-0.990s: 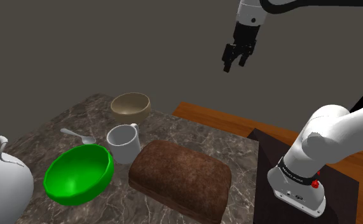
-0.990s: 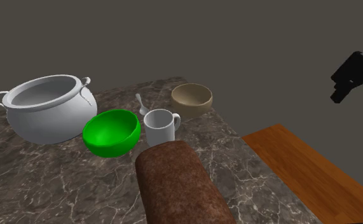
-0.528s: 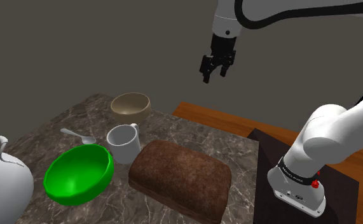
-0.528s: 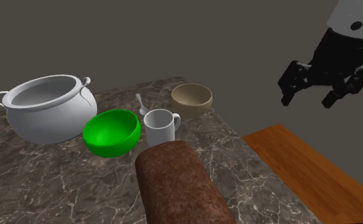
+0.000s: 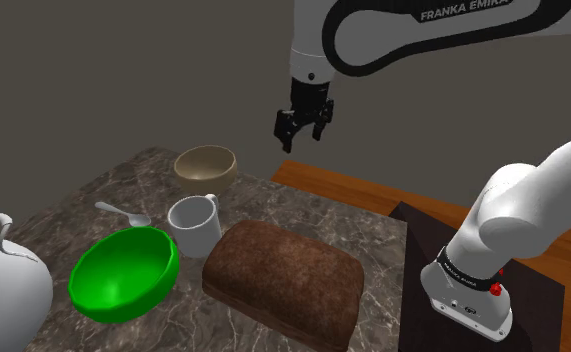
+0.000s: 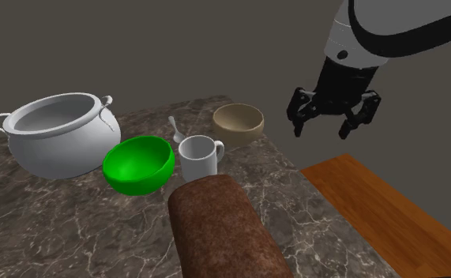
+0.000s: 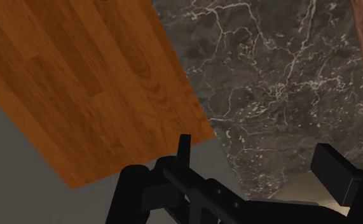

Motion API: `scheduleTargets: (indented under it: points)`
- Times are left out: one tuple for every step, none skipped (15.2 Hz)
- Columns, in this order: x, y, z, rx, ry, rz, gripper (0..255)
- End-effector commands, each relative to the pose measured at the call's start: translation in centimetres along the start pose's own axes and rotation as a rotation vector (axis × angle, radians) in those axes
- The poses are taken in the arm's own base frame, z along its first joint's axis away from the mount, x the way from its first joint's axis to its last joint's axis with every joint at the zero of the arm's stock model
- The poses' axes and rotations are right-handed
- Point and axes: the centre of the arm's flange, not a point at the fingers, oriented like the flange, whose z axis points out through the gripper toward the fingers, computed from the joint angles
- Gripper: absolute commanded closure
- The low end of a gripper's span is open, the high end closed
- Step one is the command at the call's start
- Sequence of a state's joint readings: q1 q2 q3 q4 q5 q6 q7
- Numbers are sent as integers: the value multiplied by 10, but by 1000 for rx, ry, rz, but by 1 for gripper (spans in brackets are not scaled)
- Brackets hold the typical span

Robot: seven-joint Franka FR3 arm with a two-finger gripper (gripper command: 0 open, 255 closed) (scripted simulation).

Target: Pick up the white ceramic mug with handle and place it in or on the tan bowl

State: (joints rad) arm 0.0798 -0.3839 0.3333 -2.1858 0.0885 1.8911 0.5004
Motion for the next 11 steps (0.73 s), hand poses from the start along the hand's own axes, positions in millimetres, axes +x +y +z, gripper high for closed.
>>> scheduleTargets:
  points:
    - [4, -27, 9, 3, -2, -1, 0]
    - [6, -39, 13, 3, -3, -2, 0]
    - [8, -52, 17, 4, -4, -2, 0]
    - [10, -64, 22, 5, -5, -3, 0]
    - [12, -76, 26, 5, -6, -4, 0]
    - [14, -88, 30, 6, -7, -5, 0]
    - [16, -101, 35, 7, -8, -6, 0]
    - [17, -113, 39, 7, -9, -7, 0]
    - [19, -125, 43, 8, -10, -7, 0]
    - [21, -137, 48, 9, -11, -8, 0]
    - [23, -150, 52, 9, -12, -9, 0]
